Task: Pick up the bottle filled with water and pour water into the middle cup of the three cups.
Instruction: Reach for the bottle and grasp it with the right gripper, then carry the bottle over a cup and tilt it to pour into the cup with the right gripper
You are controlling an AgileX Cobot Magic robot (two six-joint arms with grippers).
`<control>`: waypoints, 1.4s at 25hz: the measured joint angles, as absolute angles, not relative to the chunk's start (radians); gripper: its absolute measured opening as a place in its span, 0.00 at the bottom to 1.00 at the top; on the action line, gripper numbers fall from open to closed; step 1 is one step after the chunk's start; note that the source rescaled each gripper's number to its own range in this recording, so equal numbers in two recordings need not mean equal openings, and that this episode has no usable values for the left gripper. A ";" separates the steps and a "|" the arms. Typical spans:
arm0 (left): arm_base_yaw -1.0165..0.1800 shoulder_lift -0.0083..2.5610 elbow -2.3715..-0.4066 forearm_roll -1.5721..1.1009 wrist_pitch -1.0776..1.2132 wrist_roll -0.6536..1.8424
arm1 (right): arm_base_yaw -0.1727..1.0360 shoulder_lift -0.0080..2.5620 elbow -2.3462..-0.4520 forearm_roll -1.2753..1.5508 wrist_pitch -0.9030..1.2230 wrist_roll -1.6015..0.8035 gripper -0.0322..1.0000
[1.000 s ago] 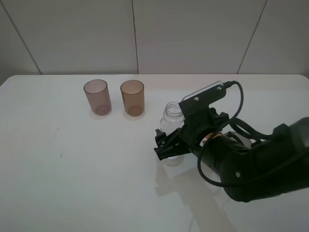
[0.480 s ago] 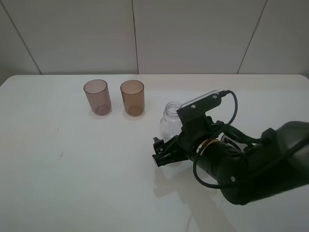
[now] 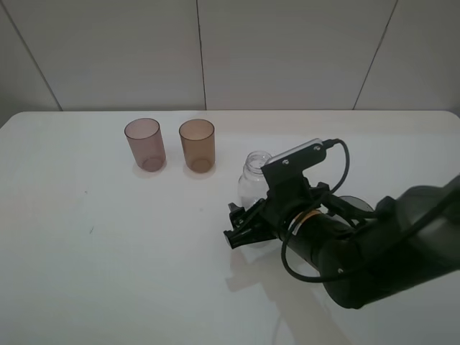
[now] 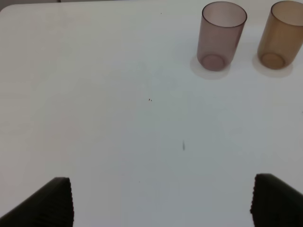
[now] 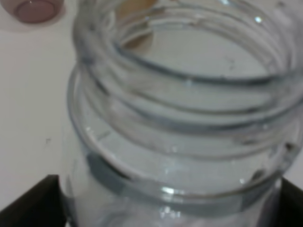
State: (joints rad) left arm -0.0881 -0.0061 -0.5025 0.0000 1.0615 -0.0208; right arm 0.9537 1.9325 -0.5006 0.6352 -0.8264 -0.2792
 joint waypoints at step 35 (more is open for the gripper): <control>-0.088 -0.006 -0.503 0.000 1.062 -0.021 | 0.641 1.620 -0.939 0.094 0.161 -0.357 0.03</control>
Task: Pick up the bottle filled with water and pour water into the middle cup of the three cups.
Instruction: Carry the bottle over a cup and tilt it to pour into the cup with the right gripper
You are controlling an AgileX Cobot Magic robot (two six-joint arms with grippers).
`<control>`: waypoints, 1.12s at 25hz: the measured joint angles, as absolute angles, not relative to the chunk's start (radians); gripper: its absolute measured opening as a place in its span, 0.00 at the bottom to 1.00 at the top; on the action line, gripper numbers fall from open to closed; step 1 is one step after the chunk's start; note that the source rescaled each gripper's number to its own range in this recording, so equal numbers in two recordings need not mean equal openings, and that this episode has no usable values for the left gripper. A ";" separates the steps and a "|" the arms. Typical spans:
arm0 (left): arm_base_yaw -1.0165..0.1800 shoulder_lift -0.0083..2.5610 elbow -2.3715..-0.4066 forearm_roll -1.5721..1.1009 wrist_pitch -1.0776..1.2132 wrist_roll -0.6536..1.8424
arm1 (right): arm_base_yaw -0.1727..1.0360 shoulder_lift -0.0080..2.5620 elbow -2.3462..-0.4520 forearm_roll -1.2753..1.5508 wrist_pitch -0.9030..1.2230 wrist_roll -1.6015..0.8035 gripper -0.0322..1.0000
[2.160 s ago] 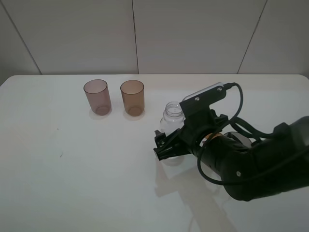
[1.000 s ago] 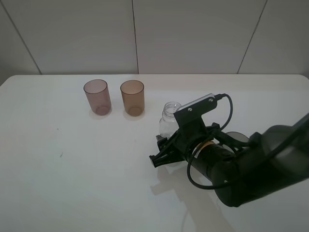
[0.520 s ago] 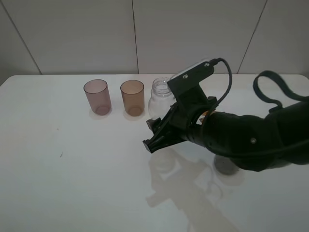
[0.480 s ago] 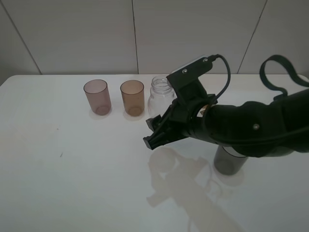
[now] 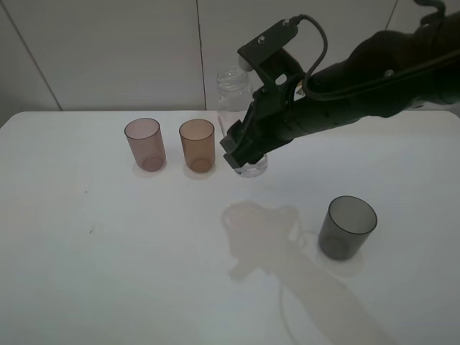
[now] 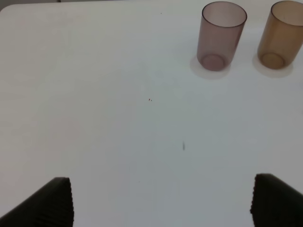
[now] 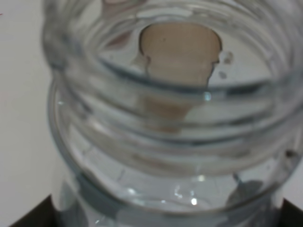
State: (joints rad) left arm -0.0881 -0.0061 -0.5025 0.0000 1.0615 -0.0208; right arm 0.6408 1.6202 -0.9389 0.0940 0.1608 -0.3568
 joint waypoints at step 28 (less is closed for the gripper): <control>-0.088 -0.006 -0.503 0.000 1.062 -0.021 | 0.570 2.071 -1.405 -1.076 0.330 0.290 0.03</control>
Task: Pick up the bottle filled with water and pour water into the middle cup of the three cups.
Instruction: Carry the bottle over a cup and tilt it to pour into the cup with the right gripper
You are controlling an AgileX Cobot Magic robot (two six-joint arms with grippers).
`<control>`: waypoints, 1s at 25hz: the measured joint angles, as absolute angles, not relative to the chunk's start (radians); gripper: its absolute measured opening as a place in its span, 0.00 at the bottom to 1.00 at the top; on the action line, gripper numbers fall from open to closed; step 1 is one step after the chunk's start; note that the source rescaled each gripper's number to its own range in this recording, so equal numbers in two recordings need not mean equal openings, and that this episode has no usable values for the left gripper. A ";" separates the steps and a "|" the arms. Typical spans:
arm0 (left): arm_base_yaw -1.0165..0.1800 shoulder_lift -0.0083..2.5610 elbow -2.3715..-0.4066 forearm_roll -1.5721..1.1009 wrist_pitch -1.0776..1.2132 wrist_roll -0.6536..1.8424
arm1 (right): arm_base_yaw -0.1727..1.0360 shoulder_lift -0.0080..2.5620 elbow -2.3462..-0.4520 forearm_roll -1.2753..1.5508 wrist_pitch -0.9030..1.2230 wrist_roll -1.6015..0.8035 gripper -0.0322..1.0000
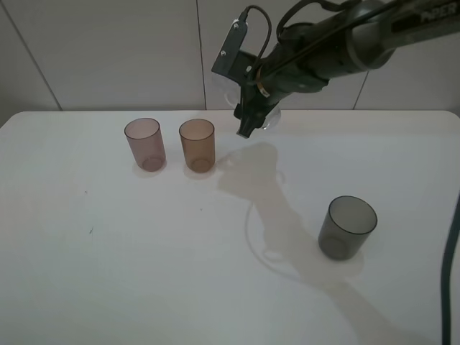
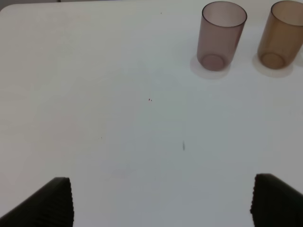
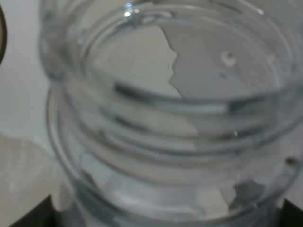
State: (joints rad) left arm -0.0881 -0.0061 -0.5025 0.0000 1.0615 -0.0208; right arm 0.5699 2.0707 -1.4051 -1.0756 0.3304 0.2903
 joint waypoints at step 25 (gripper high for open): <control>-0.088 -0.006 -0.503 0.000 1.062 -0.021 | 0.618 2.103 -1.415 -1.718 0.386 0.717 0.03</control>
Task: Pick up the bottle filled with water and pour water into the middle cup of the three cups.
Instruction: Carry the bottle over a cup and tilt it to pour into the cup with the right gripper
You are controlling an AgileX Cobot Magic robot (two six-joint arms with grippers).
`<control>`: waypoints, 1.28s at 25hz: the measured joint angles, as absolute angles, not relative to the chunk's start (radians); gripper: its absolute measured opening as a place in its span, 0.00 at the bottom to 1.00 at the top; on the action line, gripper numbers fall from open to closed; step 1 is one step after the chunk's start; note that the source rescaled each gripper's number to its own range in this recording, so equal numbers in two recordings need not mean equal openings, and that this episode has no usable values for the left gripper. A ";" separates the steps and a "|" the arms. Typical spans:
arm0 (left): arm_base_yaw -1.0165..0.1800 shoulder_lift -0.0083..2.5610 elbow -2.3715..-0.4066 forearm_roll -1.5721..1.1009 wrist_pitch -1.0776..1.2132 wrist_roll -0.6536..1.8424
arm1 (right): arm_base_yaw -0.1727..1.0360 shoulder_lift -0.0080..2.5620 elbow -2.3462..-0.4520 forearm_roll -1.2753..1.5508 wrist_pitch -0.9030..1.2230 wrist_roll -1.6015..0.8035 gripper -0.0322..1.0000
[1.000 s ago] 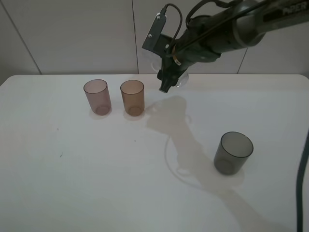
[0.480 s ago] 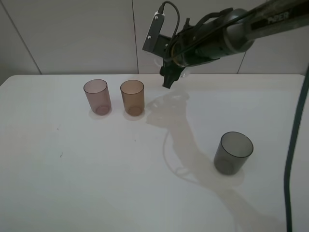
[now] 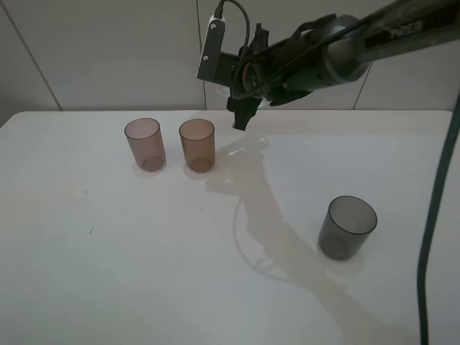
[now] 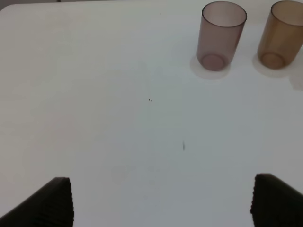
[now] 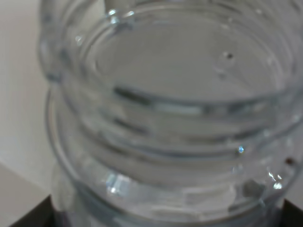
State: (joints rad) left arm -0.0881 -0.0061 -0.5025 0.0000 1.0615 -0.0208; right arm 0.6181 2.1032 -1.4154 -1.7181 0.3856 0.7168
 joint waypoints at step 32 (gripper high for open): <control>-0.088 -0.006 -0.503 0.000 1.062 -0.021 | 0.663 2.172 -1.415 -1.728 0.475 0.515 0.03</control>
